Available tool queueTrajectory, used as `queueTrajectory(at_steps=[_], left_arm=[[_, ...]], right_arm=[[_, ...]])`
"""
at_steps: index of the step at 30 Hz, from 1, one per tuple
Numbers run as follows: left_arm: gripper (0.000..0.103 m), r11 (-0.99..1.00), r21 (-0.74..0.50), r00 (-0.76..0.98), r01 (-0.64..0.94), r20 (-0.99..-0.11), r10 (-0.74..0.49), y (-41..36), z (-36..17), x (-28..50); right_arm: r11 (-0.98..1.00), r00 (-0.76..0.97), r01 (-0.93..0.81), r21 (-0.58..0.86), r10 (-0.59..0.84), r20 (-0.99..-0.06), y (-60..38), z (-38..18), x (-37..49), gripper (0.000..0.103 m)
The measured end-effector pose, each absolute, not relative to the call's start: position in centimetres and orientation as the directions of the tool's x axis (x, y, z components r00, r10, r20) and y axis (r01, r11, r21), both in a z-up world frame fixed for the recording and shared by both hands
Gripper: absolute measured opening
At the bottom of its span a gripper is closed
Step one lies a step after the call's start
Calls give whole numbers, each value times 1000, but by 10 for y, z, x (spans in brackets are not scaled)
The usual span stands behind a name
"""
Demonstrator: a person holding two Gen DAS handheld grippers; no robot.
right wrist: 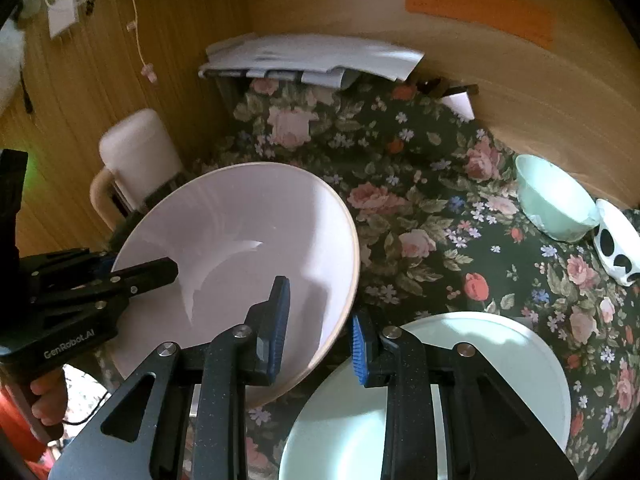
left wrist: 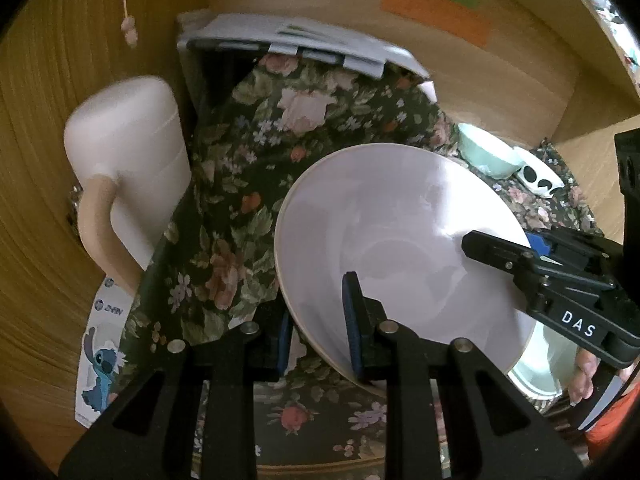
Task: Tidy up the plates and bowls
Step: 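Lower the pale pink bowl onto the mint-green plate and open both grippers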
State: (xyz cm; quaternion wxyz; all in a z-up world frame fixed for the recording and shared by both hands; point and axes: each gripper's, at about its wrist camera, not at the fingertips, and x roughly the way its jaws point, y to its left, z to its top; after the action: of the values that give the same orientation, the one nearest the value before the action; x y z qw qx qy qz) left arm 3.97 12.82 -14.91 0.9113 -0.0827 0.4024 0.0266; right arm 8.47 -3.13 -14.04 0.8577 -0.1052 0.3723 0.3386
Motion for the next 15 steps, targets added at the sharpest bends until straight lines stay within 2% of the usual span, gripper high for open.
queueTrajectory(at_steps=[8,15], left_arm=[[23,982,-151,639,-114,-768,-44,137,-169,49],[24,983,-152,647,-100,-761,-52,138,-172,49]], right_arm=[[753,462,-657,45,449,-765,-19,-162,94,25],[740,457,-672,22,437,-775,-17,-162,94,28]])
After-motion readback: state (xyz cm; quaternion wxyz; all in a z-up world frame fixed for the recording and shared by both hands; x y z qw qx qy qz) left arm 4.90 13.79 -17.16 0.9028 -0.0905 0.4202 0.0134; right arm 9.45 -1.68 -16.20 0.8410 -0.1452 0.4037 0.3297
